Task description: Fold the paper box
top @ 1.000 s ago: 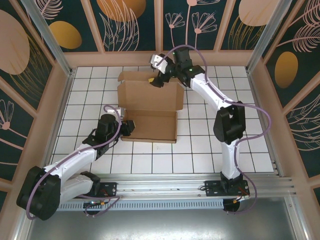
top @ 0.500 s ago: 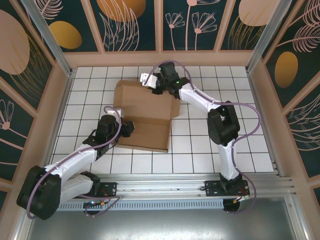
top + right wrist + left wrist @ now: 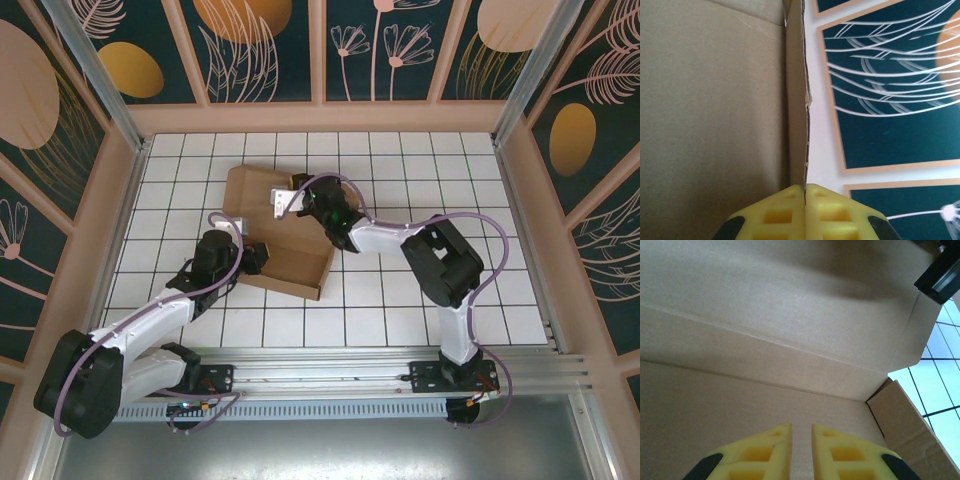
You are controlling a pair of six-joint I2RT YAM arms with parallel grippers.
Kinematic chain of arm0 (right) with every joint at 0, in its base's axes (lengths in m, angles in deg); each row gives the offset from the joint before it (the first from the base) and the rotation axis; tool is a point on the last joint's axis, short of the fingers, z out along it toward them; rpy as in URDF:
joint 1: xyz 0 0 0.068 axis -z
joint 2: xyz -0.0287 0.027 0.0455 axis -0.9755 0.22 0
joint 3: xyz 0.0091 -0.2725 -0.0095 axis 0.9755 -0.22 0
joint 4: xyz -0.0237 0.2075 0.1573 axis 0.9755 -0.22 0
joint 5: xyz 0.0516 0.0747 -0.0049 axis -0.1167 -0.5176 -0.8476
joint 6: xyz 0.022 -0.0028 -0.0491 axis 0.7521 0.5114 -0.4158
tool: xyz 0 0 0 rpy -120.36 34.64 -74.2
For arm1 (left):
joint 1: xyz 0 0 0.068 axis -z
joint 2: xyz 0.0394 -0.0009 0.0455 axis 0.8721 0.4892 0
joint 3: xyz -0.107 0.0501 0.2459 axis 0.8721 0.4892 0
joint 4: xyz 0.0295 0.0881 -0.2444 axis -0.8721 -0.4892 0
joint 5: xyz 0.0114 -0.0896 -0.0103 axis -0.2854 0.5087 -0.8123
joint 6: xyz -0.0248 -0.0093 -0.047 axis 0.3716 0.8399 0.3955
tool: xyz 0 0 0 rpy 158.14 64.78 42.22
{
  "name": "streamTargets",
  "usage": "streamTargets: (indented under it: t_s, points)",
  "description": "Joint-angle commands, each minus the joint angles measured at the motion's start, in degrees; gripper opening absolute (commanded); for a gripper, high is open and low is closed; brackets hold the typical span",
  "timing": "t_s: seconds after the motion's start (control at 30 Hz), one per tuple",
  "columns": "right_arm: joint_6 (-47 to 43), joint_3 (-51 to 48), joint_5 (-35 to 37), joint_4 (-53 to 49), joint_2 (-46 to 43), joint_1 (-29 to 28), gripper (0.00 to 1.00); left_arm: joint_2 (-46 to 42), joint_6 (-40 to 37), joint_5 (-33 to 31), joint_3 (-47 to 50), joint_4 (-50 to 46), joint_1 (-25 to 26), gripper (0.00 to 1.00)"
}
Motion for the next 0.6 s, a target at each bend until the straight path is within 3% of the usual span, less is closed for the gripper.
streamTargets:
  t_s: [0.0,0.3,0.57]
  points:
    - [-6.4,-2.6,5.2,15.2,-0.1,-1.5,0.0,-0.9,0.7,-1.1,0.8,1.7,0.3,0.18]
    - [-6.4,-4.0,5.3,17.0,0.0,-2.5,0.0,-1.9,0.8,-2.5,1.0,1.3,0.3,0.17]
    - [-4.9,-2.4,2.8,14.6,-5.0,-2.6,0.0,-0.6,2.6,-1.8,1.3,3.2,0.3,0.18]
